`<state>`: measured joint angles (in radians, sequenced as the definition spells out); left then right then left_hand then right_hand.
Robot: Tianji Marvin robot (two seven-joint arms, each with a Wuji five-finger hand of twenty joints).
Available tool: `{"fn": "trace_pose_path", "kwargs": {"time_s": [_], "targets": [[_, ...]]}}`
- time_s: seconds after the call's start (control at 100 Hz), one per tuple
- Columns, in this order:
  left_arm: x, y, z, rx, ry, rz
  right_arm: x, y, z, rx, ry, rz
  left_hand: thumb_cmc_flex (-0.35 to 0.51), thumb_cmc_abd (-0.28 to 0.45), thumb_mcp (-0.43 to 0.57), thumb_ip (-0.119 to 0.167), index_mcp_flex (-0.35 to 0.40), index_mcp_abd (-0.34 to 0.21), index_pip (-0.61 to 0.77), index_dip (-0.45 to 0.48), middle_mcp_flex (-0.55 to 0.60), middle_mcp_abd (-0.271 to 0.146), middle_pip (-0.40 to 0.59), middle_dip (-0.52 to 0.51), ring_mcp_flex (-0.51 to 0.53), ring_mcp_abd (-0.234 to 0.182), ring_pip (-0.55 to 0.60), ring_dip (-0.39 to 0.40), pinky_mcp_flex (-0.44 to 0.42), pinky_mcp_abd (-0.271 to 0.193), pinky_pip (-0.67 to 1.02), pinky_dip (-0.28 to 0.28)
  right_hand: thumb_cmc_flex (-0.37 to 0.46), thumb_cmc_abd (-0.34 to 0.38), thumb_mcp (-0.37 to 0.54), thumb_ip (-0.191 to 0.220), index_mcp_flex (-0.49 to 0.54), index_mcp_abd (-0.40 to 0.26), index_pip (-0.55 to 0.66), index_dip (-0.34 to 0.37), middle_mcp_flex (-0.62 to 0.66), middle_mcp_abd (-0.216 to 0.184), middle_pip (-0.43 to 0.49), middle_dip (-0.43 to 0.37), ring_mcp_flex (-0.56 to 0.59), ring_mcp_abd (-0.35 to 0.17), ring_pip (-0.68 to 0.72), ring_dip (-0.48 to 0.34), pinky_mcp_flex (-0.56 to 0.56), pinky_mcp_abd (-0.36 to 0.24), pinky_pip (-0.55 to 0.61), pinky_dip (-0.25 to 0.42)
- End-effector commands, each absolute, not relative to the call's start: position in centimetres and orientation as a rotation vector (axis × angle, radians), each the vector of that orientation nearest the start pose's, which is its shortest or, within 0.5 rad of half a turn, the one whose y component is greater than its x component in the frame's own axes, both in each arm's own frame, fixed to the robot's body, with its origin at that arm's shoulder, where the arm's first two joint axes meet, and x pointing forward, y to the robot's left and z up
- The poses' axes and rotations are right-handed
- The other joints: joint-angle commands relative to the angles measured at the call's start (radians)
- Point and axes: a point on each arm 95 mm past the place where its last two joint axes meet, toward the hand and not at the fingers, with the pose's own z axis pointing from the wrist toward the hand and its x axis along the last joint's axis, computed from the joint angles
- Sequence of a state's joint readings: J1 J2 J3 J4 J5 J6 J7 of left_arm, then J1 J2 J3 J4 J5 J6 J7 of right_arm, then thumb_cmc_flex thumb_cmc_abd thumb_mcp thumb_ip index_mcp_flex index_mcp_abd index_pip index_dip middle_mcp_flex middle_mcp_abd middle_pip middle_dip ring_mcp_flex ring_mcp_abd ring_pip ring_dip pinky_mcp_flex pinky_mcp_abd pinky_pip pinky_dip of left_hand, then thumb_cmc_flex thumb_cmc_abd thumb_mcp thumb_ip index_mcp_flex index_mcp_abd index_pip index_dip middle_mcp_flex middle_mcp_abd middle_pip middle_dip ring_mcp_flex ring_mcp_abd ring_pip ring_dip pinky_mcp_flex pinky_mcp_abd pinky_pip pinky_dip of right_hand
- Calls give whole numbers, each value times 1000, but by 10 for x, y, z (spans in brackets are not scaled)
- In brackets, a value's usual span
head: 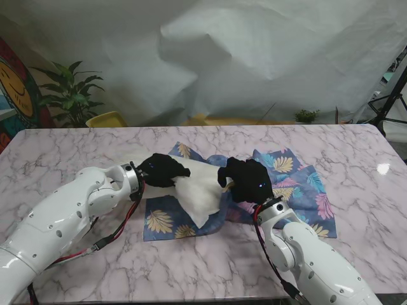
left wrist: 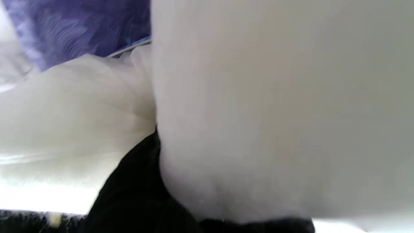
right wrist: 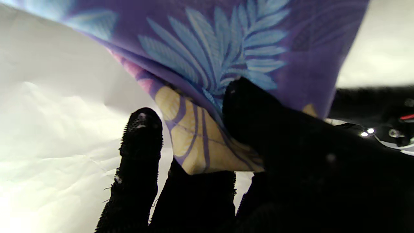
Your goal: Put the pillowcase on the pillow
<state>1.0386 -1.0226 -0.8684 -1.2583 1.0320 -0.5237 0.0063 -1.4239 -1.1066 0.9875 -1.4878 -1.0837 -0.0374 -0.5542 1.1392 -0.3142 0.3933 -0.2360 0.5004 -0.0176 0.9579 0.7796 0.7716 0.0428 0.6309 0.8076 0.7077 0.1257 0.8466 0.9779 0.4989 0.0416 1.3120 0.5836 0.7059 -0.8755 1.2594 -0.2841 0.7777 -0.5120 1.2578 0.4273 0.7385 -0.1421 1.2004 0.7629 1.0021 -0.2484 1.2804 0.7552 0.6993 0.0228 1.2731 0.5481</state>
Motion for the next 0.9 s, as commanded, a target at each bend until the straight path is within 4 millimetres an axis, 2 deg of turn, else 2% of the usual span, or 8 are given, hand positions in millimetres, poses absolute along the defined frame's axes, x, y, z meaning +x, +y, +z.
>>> {"fn": "trace_pose_path", "kwargs": {"time_s": [0.0, 0.08, 0.11, 0.15, 0.3, 0.46, 0.55, 0.89], "targets": [[488, -46, -282, -591, 2060, -1559, 402, 64, -298, 729, 1229, 1818, 152, 232, 41, 146, 82, -31, 34, -47, -5, 6, 26, 41, -4, -19, 68, -1, 15, -163, 106, 38, -18, 6, 26, -22, 4, -55, 13, 0, 12, -15, -10, -1, 35, 3, 18, 26, -3, 5, -5, -10], [488, -54, -285, -591, 2062, -1527, 401, 67, -298, 722, 1233, 1832, 152, 262, -15, 157, 73, 4, -51, -142, -20, 28, 27, 48, 7, -32, 86, 1, 35, -176, 124, 29, -18, 7, 26, -22, 3, -55, 13, 0, 12, -15, -11, -1, 36, 4, 15, 26, -1, 7, -6, -12], [488, -57, -286, -592, 2053, -1522, 401, 68, -299, 720, 1237, 1836, 152, 277, -37, 160, 64, 16, -89, -185, -21, -9, 35, 47, 14, -39, 92, 0, 45, -182, 130, 24, -18, 8, 26, -22, 3, -55, 13, -1, 13, -15, -12, -1, 36, 4, 15, 26, -1, 8, -6, -12], [489, -61, -287, -600, 2030, -1523, 401, 70, -299, 716, 1241, 1841, 152, 288, -56, 163, 49, 33, -114, -245, -33, 18, 49, 49, 23, -44, 103, 0, 60, -186, 143, 16, -19, 8, 25, -22, 2, -55, 13, -1, 14, -14, -14, -3, 37, 5, 13, 26, 0, 8, -6, -13], [490, -77, -288, -633, 1930, -1541, 399, 73, -299, 714, 1253, 1857, 152, 285, -124, 161, 1, 96, -140, -338, -27, 10, 101, 35, 71, -57, 140, -4, 118, -198, 188, -9, -18, 10, 24, -22, 0, -52, 13, -3, 16, -13, -16, -4, 39, 7, 8, 26, 4, 10, -8, -16], [493, -90, -285, -654, 1876, -1511, 396, 76, -299, 720, 1264, 1876, 152, 275, -199, 167, -12, 139, -105, -354, 4, 9, 146, -1, 123, -61, 174, -10, 172, -205, 237, -28, -19, 14, 19, -22, -3, -49, 13, -6, 22, -7, -26, -11, 46, 11, -4, 25, 10, 19, -8, -20], [494, -93, -284, -659, 1852, -1481, 395, 76, -298, 724, 1273, 1875, 152, 273, -232, 171, -10, 145, -67, -357, 30, -41, 188, -41, 156, -70, 203, -15, 207, -217, 271, -43, -20, 18, 16, -21, -5, -46, 14, -9, 25, -5, -30, -13, 56, 13, -16, 25, 19, 23, -7, -23], [500, -85, -278, -765, 1709, -1387, 390, 73, -298, 770, 1311, 1857, 152, 280, -310, 175, -7, 220, -9, -319, 118, -71, 285, -49, 275, -86, 259, -40, 335, -226, 349, -80, -15, 16, 25, -24, -8, -32, 20, -14, 35, 2, -39, -18, 65, 25, -30, 37, 25, 38, -2, -25]]}}
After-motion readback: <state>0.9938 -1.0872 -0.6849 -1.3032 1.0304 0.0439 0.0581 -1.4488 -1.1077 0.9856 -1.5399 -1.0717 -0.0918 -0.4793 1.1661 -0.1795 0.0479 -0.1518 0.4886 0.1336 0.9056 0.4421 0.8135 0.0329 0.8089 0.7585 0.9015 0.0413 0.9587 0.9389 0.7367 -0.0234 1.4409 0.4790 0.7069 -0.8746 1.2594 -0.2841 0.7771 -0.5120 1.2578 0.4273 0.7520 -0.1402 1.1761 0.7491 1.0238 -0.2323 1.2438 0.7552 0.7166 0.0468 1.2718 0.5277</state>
